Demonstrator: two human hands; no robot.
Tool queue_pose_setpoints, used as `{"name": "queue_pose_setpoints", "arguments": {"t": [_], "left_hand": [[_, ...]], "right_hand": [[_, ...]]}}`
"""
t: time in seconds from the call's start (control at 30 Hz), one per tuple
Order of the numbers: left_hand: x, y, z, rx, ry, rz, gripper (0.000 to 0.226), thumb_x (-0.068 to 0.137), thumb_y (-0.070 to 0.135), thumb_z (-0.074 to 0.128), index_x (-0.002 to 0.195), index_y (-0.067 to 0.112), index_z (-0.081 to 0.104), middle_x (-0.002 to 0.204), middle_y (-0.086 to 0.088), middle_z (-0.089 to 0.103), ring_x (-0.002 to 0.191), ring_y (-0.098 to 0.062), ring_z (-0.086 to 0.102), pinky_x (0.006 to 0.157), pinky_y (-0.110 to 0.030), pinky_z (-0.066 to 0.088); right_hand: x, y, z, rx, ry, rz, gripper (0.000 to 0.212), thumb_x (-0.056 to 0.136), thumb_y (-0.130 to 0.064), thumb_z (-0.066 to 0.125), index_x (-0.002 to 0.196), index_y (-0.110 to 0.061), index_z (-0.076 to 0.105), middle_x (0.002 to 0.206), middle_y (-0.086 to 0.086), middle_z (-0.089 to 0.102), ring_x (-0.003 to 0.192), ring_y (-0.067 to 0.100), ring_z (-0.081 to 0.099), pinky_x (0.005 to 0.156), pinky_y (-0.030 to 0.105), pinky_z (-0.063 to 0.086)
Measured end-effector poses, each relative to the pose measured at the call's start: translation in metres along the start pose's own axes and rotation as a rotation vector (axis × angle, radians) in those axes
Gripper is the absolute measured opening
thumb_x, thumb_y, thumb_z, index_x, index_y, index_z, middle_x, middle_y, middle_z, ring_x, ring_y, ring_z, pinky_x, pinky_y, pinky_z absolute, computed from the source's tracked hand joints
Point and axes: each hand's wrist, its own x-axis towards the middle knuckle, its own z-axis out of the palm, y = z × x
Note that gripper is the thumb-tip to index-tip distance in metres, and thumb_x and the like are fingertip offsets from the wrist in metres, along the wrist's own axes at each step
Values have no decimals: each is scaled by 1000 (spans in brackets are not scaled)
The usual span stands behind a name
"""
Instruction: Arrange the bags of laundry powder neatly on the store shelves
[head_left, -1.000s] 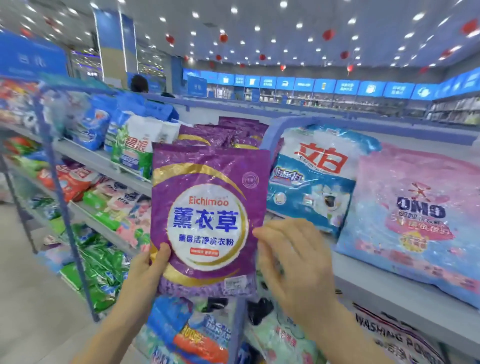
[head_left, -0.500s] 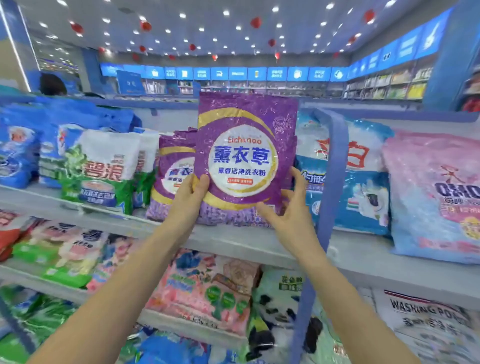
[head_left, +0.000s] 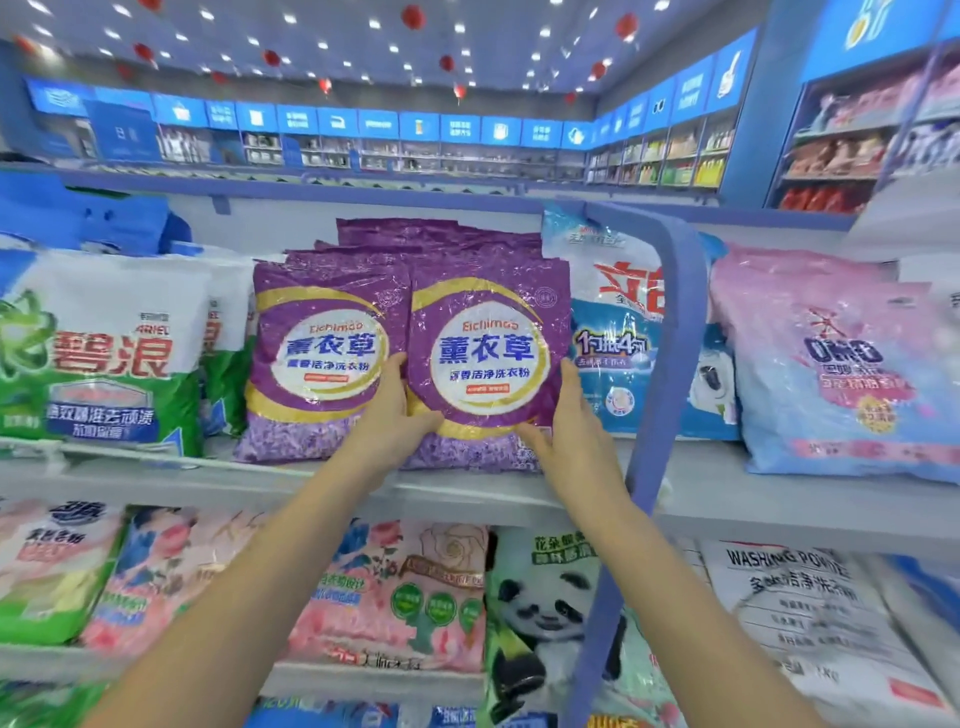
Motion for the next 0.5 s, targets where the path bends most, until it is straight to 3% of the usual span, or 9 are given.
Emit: {"name": "queue_pose_setpoints", "arguments": {"t": [0.07, 0.13, 0.17, 0.23, 0.3, 0.37, 0.43, 0.5], "left_hand": [[-4, 0, 0, 43, 16, 33, 77, 87, 1, 59, 147, 18, 13, 126, -4, 45, 107, -18, 48, 81, -14, 45], [-7, 0, 0, 63, 50, 70, 77, 85, 3, 62, 145, 19, 17, 126, -6, 46, 113, -24, 50, 96, -34, 47], [-8, -1, 1, 59, 76, 92, 76, 83, 2, 63, 144, 19, 20, 122, -4, 46, 110, -21, 52, 98, -37, 45], [-14, 0, 1, 45, 175, 138, 72, 83, 5, 65, 142, 18, 26, 120, 1, 44, 104, -9, 50, 98, -30, 41], [-22, 2, 1, 57, 311, 208, 66, 83, 11, 66, 139, 17, 32, 131, 0, 42, 116, -9, 44, 100, -25, 33], [-37, 9, 3, 32, 371, 287, 60, 84, 13, 65, 136, 18, 36, 135, 2, 41, 122, -6, 40, 103, -20, 32], [-56, 19, 9, -4, 347, 375, 54, 85, 10, 64, 132, 17, 39, 129, 6, 45, 113, 9, 43, 93, -2, 33], [-75, 27, 19, -40, 304, 462, 50, 84, 6, 64, 127, 19, 43, 120, 11, 49, 104, 19, 44, 87, 3, 32]], "right_hand": [[-2, 0, 3, -13, 19, -8, 84, 88, -28, 61, 149, -20, 3, 133, 13, 49, 115, 28, 53, 90, 42, 44], [-4, -2, 2, -41, 64, -49, 84, 87, -24, 62, 149, -16, 5, 137, 15, 44, 123, 29, 45, 98, 41, 41], [-6, -5, -1, -50, 90, -88, 84, 86, -21, 64, 148, -14, 7, 140, 14, 39, 128, 27, 39, 103, 34, 36], [-16, -13, -12, 18, 113, -198, 81, 85, -14, 66, 147, -15, 14, 143, 5, 35, 132, 15, 30, 104, 9, 21], [-34, -22, -29, 87, 109, -295, 75, 86, -12, 64, 143, -25, 16, 139, -7, 32, 130, 4, 27, 101, -2, 13], [-58, -20, -52, 72, 145, -351, 64, 88, -15, 59, 140, -25, 23, 139, -8, 32, 130, 5, 29, 106, 5, 16], [-83, -8, -79, 19, 188, -339, 56, 88, -19, 56, 138, -19, 32, 141, -1, 37, 131, 10, 33, 109, 13, 21], [-107, 10, -108, -54, 227, -284, 50, 89, -27, 53, 135, -21, 35, 139, 2, 40, 130, 10, 34, 108, 13, 23]]}}
